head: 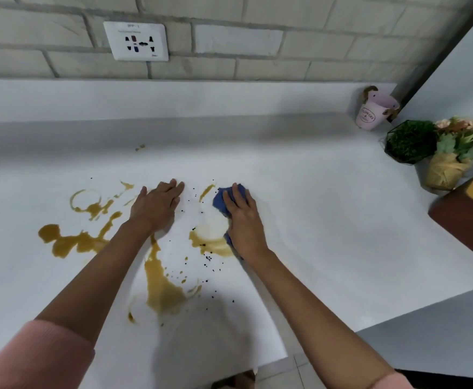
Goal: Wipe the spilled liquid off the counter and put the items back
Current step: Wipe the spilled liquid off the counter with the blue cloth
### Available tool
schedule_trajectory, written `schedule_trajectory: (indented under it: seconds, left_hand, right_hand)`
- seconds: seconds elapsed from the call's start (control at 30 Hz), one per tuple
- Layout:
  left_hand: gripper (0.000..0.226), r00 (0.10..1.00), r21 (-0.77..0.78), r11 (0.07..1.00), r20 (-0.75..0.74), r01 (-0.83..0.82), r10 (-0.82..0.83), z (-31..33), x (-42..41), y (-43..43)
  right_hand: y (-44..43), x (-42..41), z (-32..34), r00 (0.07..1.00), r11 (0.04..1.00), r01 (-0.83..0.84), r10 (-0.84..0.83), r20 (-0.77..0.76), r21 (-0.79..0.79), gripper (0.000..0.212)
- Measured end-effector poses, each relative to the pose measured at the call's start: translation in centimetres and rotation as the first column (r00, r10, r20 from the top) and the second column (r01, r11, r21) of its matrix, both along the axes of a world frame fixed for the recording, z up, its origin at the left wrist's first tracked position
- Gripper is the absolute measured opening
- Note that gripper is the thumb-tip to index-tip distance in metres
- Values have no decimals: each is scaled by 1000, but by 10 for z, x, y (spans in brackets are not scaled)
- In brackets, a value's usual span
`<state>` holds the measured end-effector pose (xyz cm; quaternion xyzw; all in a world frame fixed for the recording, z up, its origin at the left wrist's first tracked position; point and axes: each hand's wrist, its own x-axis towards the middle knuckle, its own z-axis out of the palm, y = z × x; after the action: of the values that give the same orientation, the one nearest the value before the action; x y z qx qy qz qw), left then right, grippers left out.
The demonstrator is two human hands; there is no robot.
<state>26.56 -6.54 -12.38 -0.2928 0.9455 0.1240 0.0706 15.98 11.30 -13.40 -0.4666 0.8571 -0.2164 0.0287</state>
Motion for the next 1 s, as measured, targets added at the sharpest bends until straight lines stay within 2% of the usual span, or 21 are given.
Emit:
schedule_trajectory:
  seconds: [0.1,0.17,0.3,0.4,0.53,0.6,0.67,0.77,0.87,1.0]
  left_hand:
    - [48,1000,-3,1000,-6,0,0,-1,0,-1]
    - [48,1000,5,1000,-11,2,-2,-2,2,-3]
    - [47,1000,11,1000,-16,5,-5,-1,4,-3]
    - [48,1000,11,1000,-18,10,-10,1,2,0]
    - [48,1000,-2,1000,-11,11,-11,2,0,0]
    - [48,1000,-4,1000,-3,11,-11,1,1,-1]
    - [48,1000,-1,1000,-6,10,-10,0,2,-2]
    - [48,1000,-2,1000,-4,18,-18,0,3,-2]
    - [49,1000,-11,1000,1,20,-20,2,2,1]
    - [49,1000,-44,999,-13,25,-25,1,0,4]
  right_hand:
    - [2,46,-8,985,985,-171,171,6,-3,91]
    - [25,57,-12,969,969,-245,245,12,-40,75]
    - [62,21,-6,990,989,-135,136,20,-64,73]
    - [33,-10,-2,999,1000,-17,17,32,-22,74]
    - [-9,20,2,992,994,-106,105,65,20,91]
    - [5,45,-5,976,980,-195,198,93,-37,83]
    - [36,51,-8,966,966,-253,255,50,-48,71]
    - [61,21,-1,984,982,-178,177,-11,-58,63]
    - [39,-15,1,999,999,-29,29,-26,22,61]
    - [0,7,3,993,994,-108,106,50,28,78]
